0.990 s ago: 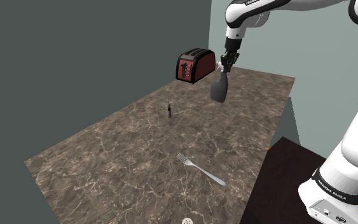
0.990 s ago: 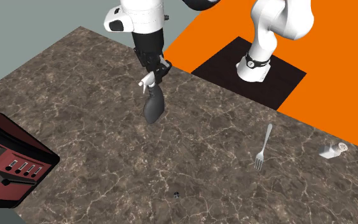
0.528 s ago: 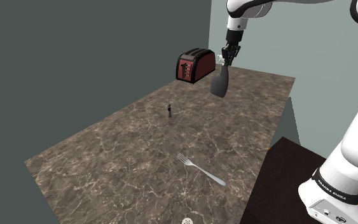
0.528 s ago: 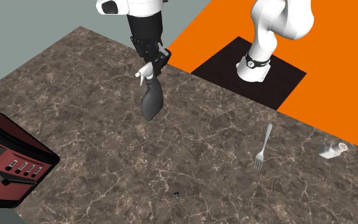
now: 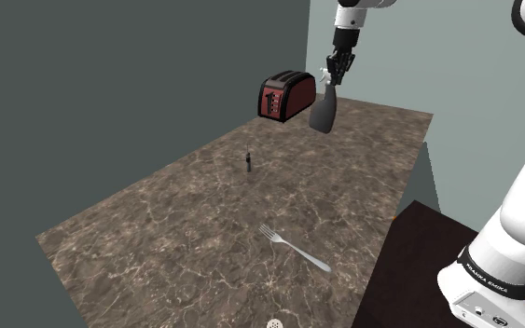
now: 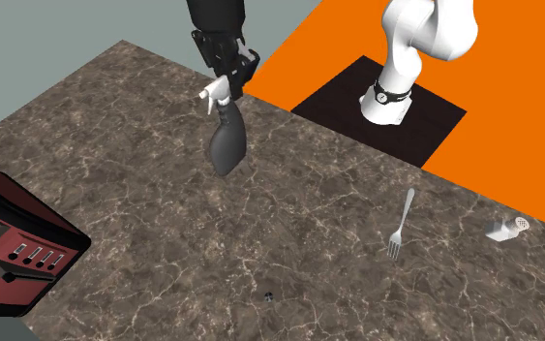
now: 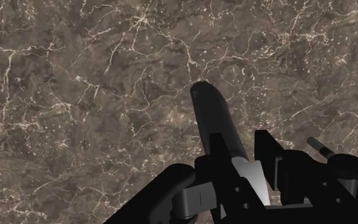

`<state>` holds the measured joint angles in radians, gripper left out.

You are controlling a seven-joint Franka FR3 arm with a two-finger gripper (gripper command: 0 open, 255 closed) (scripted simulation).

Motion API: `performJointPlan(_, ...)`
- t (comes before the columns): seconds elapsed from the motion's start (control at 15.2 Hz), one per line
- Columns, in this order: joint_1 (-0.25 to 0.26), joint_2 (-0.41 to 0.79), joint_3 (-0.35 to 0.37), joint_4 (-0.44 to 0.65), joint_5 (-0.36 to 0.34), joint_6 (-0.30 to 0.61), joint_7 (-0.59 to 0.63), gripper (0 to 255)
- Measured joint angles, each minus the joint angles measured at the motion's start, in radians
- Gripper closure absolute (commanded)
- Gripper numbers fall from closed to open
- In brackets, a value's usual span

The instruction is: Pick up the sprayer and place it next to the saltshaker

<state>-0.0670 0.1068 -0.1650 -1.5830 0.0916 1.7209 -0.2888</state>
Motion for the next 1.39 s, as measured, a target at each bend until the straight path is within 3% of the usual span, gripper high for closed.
performJointPlan(0.59, -0.005, 0.025, -0.003, 0.152, 0.004, -0.127, 0.004, 255)
performJointPlan(1.39, -0.019, 0.109, -0.006, 0.437, 0.020, -0.330, 0.012, 255)
